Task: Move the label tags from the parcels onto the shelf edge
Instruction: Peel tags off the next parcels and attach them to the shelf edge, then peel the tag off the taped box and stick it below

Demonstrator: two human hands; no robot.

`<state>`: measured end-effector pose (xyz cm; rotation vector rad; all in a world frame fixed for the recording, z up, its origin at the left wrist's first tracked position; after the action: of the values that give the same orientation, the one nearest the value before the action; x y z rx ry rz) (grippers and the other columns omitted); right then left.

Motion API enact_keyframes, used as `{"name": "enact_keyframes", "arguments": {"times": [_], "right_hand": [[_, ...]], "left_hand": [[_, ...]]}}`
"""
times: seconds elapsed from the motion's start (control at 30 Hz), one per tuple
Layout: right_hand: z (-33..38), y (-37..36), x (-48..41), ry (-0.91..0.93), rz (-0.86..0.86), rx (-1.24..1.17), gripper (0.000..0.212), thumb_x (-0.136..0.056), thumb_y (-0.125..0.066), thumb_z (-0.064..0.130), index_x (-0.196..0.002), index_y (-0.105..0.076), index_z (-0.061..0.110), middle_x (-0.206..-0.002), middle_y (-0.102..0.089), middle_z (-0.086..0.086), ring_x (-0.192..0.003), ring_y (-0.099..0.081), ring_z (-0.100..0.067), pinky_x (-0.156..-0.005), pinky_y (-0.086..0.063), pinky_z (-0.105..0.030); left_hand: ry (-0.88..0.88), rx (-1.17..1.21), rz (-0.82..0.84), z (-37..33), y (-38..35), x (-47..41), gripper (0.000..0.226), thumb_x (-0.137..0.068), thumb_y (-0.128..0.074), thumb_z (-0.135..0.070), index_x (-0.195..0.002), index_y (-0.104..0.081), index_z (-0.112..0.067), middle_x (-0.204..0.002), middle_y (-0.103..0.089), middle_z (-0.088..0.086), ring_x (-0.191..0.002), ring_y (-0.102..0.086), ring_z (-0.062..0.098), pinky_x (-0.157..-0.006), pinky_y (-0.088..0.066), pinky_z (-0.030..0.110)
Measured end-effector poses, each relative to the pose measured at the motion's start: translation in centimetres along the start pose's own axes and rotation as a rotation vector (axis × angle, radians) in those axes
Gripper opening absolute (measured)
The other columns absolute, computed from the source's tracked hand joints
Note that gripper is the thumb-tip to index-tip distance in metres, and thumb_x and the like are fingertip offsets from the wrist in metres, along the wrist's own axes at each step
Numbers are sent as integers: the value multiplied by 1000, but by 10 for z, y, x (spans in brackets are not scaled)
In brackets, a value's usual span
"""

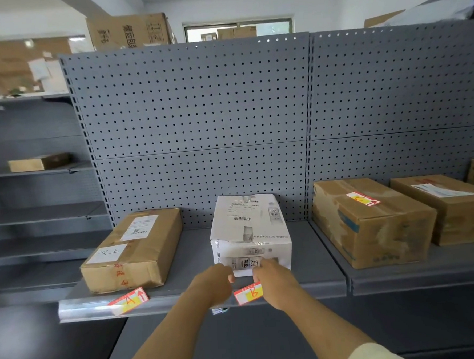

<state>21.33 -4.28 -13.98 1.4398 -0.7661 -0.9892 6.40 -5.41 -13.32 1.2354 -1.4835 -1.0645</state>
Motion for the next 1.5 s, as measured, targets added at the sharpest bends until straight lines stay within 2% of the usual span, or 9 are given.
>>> {"name": "enact_keyframes", "arguments": {"times": [0.23, 0.43, 0.53, 0.7, 0.97, 1.1, 1.27, 1.43, 1.5], "right_hand": [[-5, 0, -1, 8, -21, 14, 43, -84, -55, -6, -123, -56, 10, -122, -55, -9, -109, -53, -27, -89, -51, -38], [-21, 20, 5, -16, -58, 28, 35, -87, -53, -1, -121, -56, 7, -121, -55, -12, -111, -52, -28, -89, -49, -39], [-38, 34, 10, -50, -105, 18, 33, -87, -52, 1, -119, -58, 8, -120, -57, -12, -110, -52, -28, -89, -47, -37], [-72, 61, 20, -120, -176, 14, 28, -88, -51, 2, -114, -61, 8, -115, -59, -11, -110, -51, -29, -86, -42, -35], [-146, 97, 37, -242, -262, -39, 24, -91, -49, 9, -110, -62, 15, -114, -61, -6, -105, -55, -26, -88, -45, -35], [-191, 109, 37, -298, -296, -52, 25, -90, -51, 6, -110, -64, 13, -117, -61, -5, -107, -55, -25, -88, -47, -34], [-249, 116, 27, -281, -389, -157, 15, -91, -54, 14, -98, -65, 22, -116, -61, 2, -114, -52, -21, -96, -45, -34], [-297, 120, 19, -324, -334, -66, 24, -94, -52, 22, -115, -62, 17, -117, -61, -4, -111, -51, -23, -95, -44, -36], [-309, 119, 15, -348, -331, -52, 26, -93, -52, 24, -116, -61, 16, -117, -61, -4, -111, -51, -23, -95, -43, -36]], "left_hand": [[2, 17, -53, -2, 13, -4, 34, -91, -45, -11, -121, -58, -24, -134, -55, 0, -116, -56, 21, -97, -47, 34], [-82, 20, -78, -27, 30, -14, 34, -93, -45, -11, -121, -59, -24, -135, -54, -1, -117, -55, 20, -99, -46, 31], [-143, 17, -104, -48, 45, -22, 36, -91, -46, -10, -120, -61, -23, -135, -55, 1, -119, -53, 22, -102, -44, 33], [-231, -36, -153, -89, 63, -35, 35, -90, -45, -15, -122, -58, -24, -133, -55, 2, -118, -54, 23, -98, -44, 35], [-269, -69, -141, -144, 56, -60, 31, -90, -43, -20, -116, -60, -23, -129, -58, 2, -112, -57, 26, -96, -47, 38], [-244, -77, -164, -172, 57, -77, 32, -92, -42, -18, -119, -58, -20, -129, -56, 2, -114, -56, 25, -96, -45, 34], [-159, -78, -168, -212, 56, -98, 30, -91, -42, -20, -116, -58, -25, -128, -57, 2, -114, -55, 25, -98, -44, 36], [-101, -100, -205, -254, 57, -110, 32, -92, -41, -19, -119, -58, -23, -131, -55, 3, -118, -54, 27, -99, -43, 36], [-77, -109, -223, -263, 56, -112, 33, -93, -41, -18, -122, -58, -22, -132, -54, 3, -119, -54, 26, -99, -41, 35]]}}
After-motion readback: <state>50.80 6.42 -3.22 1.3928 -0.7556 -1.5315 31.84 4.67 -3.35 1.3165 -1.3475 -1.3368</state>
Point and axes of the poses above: each hand's wrist, its own x-axis away from the middle knuckle, its own y-axis out of the back of the hand, z = x × y, the point moved 3 cm from there along -x, towards the middle knuckle
